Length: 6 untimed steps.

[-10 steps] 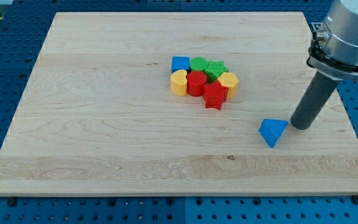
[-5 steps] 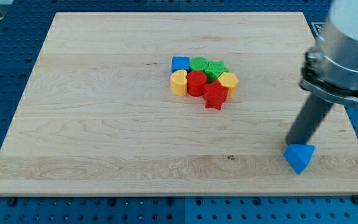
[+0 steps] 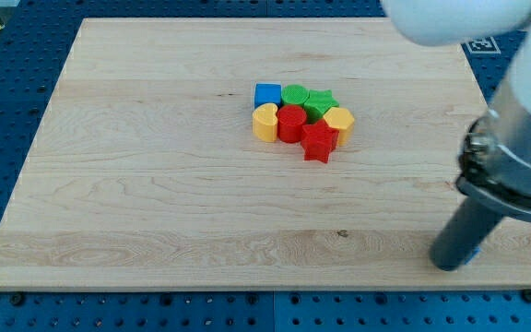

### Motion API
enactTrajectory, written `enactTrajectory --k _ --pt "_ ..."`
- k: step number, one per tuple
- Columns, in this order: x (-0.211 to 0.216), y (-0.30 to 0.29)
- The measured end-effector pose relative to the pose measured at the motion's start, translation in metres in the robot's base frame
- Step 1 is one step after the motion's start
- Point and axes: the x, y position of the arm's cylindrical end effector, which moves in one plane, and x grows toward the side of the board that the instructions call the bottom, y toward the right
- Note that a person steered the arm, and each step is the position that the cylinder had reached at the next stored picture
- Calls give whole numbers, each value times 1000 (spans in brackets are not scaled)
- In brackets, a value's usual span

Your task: Push the blue triangle to the bottom right

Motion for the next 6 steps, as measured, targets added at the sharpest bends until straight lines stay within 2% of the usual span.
enactTrajectory --k 1,2,3,5,6 --pt "0 24" --pt "0 0" --pt "-20 -17" --pt "-28 30" --pt "-29 23"
